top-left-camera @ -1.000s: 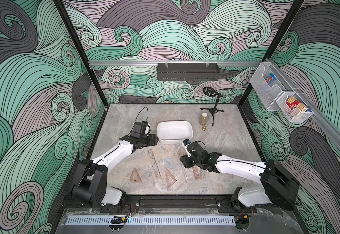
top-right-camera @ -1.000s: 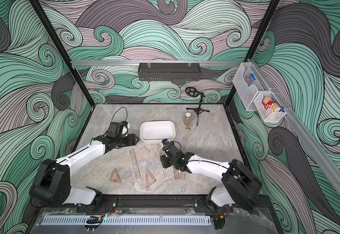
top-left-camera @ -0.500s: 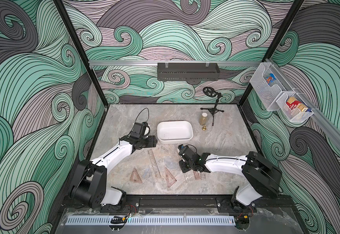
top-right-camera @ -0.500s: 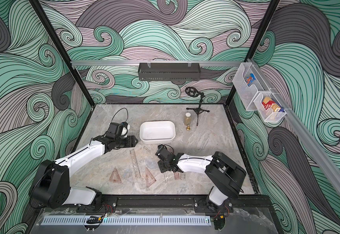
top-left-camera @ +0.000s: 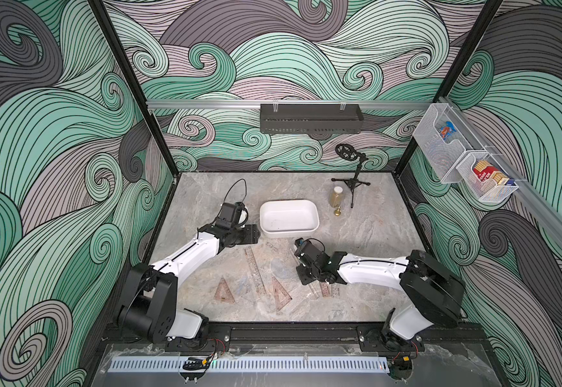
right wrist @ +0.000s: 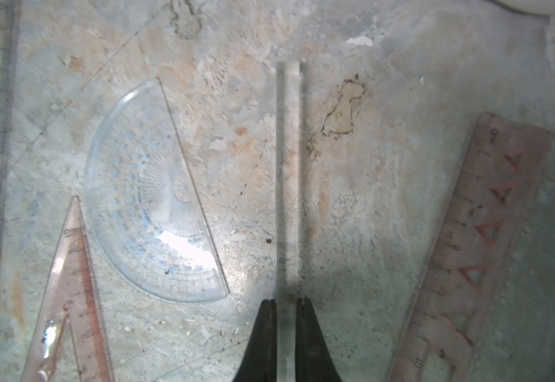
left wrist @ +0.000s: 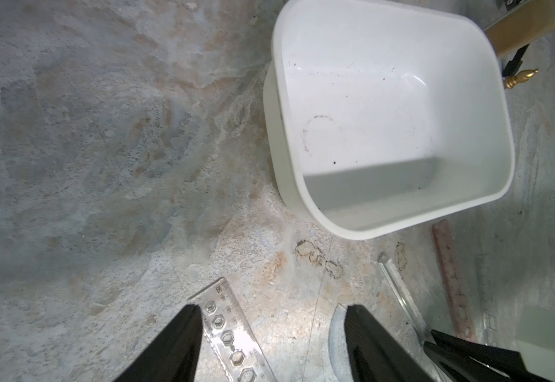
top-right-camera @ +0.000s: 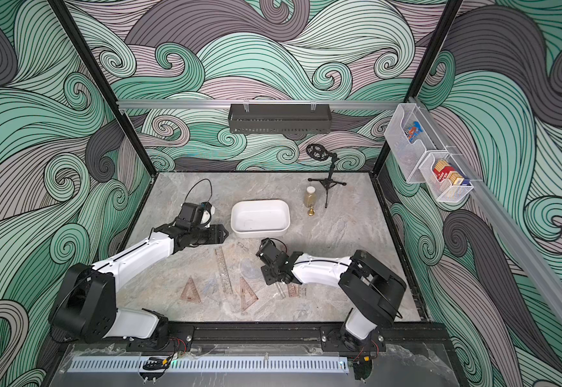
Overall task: Put the scattered rulers into the storage box
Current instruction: Pick up the ruler from the center of the board, then place the ruler in the storage box.
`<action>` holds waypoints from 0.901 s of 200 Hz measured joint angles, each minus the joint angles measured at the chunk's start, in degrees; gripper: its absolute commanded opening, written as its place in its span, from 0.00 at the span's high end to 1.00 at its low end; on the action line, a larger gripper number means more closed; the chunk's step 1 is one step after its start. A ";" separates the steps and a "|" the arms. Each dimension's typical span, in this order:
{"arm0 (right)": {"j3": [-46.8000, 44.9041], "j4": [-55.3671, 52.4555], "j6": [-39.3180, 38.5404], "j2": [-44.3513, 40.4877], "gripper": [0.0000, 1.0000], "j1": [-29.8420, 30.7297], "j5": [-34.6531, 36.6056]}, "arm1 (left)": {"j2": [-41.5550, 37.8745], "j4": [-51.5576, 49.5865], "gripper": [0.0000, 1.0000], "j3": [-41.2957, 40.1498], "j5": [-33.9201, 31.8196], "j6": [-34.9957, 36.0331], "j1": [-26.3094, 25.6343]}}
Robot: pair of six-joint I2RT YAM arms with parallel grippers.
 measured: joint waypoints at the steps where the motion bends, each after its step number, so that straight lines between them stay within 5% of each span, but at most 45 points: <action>1: 0.02 -0.02 0.00 0.00 1.00 0.00 -0.02 | 0.00 0.00 0.28 0.00 0.00 0.00 0.00; 99: 3.74 -7.23 -6.21 -6.38 1.00 -1.92 -1.79 | -2.03 -0.02 0.28 -0.02 0.02 -0.20 0.04; 142: 16.31 -11.54 -16.70 -6.27 1.00 -5.22 -2.89 | -4.24 0.24 0.28 -1.01 -0.15 -0.39 0.24; 180: 34.05 -13.92 -29.59 4.79 1.00 -10.71 -1.49 | -5.11 0.28 0.28 -1.44 -1.09 -0.42 0.35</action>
